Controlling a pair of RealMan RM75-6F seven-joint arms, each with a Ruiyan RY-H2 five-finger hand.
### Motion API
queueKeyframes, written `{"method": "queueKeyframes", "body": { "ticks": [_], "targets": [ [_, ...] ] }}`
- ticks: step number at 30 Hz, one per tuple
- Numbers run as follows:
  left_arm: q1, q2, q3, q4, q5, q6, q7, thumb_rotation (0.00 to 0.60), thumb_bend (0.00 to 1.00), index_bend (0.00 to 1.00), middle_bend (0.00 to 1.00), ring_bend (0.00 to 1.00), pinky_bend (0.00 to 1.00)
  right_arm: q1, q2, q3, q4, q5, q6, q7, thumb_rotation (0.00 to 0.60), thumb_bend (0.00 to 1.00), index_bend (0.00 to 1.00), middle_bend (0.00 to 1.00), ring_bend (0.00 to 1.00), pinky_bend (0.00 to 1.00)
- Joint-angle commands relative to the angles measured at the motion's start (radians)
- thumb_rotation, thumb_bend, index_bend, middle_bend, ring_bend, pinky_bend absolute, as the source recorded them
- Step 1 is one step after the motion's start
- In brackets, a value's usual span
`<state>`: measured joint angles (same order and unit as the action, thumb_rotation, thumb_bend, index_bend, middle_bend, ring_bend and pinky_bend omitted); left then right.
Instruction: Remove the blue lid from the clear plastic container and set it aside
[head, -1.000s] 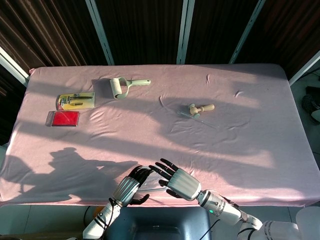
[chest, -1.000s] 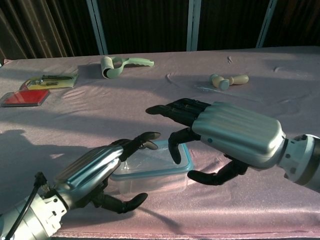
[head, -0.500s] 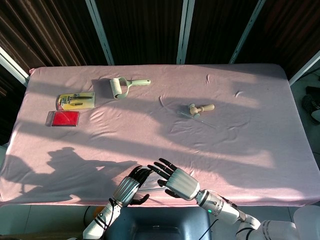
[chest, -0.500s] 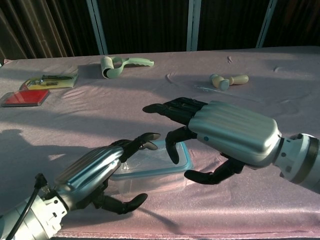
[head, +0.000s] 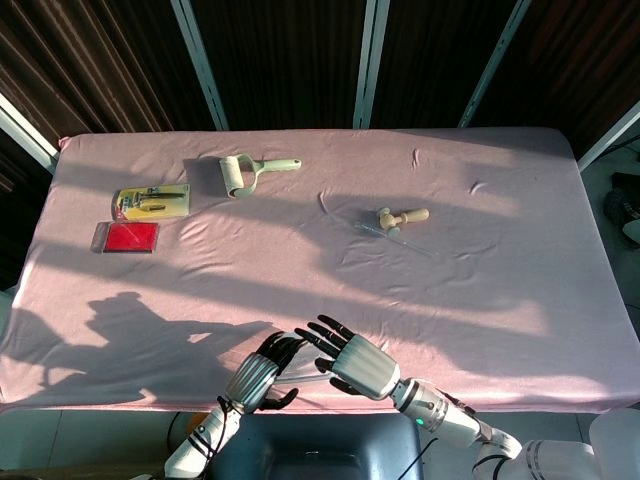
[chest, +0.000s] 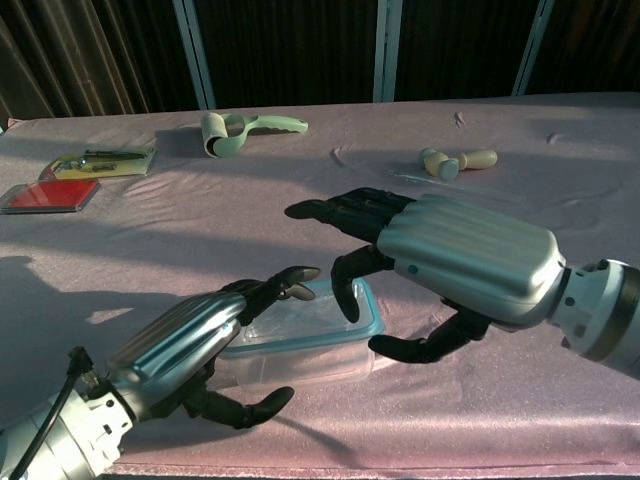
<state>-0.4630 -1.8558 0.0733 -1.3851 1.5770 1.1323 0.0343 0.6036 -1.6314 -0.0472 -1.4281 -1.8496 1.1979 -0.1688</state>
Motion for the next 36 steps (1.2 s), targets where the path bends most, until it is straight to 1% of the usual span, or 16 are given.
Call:
{"method": "queueKeyframes", "body": {
  "ticks": [1,12,36],
  "targets": [
    [0.0,0.0,0.0,0.0,0.0,-0.001,-0.001,0.6,0.34,0.0,0.34,0.26,0.17,0.0,0.001,0.0,-0.002,0.0,0.0,-0.001,0.6,0.45,0.65,0.07,0.0,0.0],
    [-0.002,0.004,-0.001,0.004,0.001,-0.008,-0.007,0.6,0.34,0.0,0.35,0.26,0.17,0.002,0.014,-0.009,-0.002,0.011,-0.006,0.002,0.6,0.45,0.65,0.07,0.0,0.0],
    [0.003,-0.005,0.012,0.026,0.014,-0.009,-0.019,0.6,0.34,0.0,0.35,0.26,0.17,0.013,0.017,0.007,-0.027,0.03,-0.005,-0.01,0.6,0.45,0.66,0.07,0.0,0.0]
  ]
}}
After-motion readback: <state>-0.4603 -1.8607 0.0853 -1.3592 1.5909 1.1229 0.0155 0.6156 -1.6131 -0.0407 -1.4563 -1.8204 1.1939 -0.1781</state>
